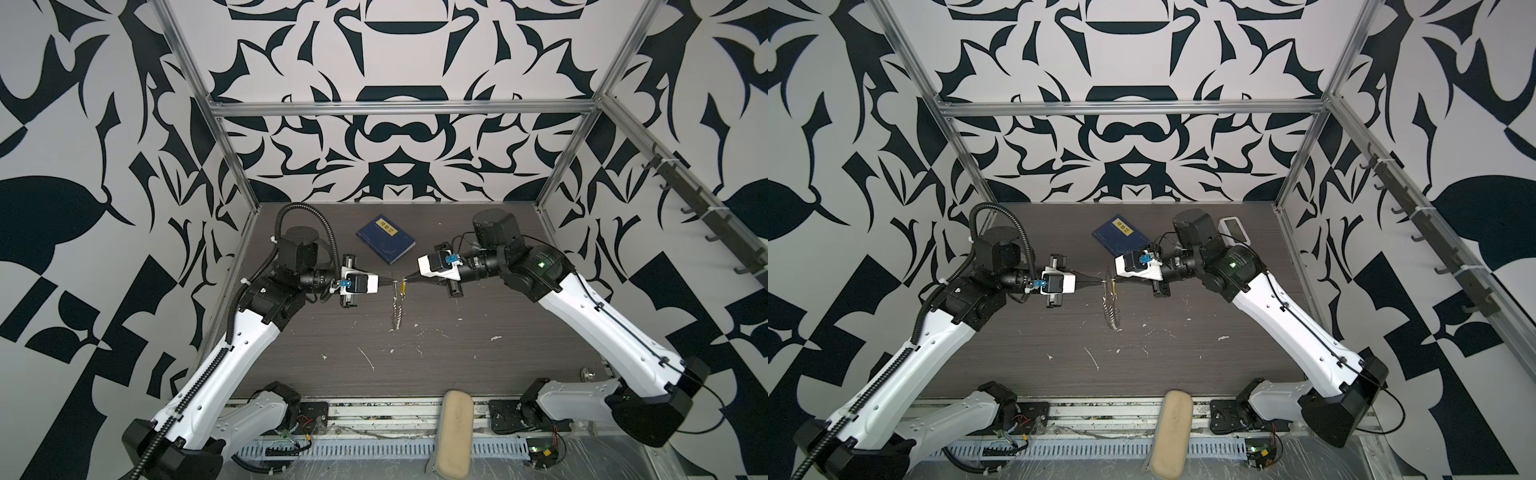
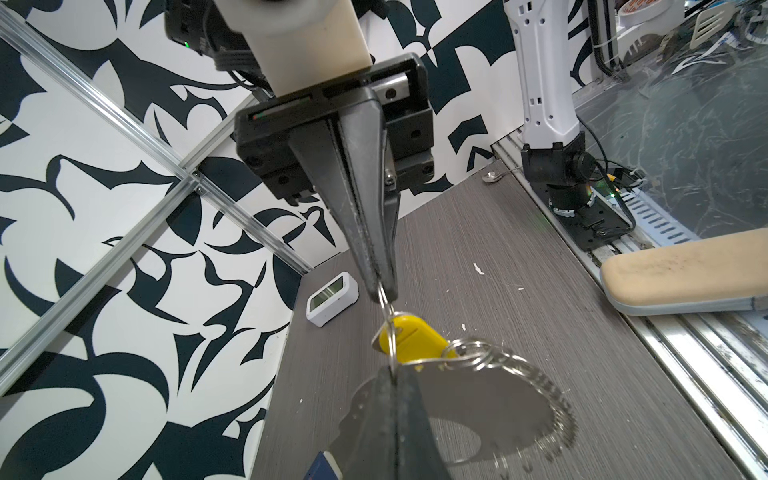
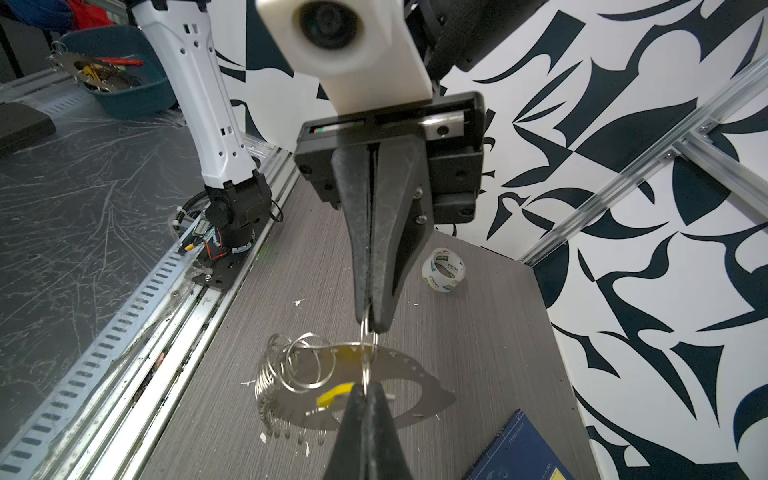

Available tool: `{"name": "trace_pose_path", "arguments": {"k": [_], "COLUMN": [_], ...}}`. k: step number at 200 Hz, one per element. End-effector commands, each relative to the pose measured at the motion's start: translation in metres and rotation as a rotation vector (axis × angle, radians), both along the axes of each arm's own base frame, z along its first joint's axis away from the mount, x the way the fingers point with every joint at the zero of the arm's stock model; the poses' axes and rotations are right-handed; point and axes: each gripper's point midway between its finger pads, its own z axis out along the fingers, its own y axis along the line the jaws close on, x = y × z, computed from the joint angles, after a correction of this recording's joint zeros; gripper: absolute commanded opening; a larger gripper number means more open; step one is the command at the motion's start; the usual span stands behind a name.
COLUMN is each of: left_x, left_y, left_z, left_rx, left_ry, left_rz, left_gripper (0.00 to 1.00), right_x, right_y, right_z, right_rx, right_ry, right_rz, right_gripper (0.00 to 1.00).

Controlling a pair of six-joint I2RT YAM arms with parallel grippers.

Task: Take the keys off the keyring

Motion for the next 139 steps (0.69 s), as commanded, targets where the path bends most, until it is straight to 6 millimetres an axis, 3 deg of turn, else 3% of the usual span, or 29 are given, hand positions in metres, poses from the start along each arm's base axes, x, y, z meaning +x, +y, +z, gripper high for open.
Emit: {"name": "trace_pose_path", "arguments": {"k": [1, 74, 139], "left_x": [0.01, 0.019, 0.021], "left_y": [0.003, 0.003, 0.001], "left_z": [-0.003, -0.001, 0.0], "left_rx": [0.025, 0.071, 0.077], "left_ry": [0.04, 0.229, 0.247], "left_rz": [0.064, 0.132, 0.126], "left_gripper": [0.0, 0.0, 0.0], "right_x": [-0.011, -0.007, -0.008], "right_y": [-0.005, -0.005, 0.0], "right_z": [0.047, 0.049, 0.053], "right_rx": [0.121, 0.142, 0.139], "right_ry": [-0.082, -0.202, -0.224], "right_rz": [0.021, 0.003, 0.021], "right_gripper": [0.0, 0.0, 0.0]}}
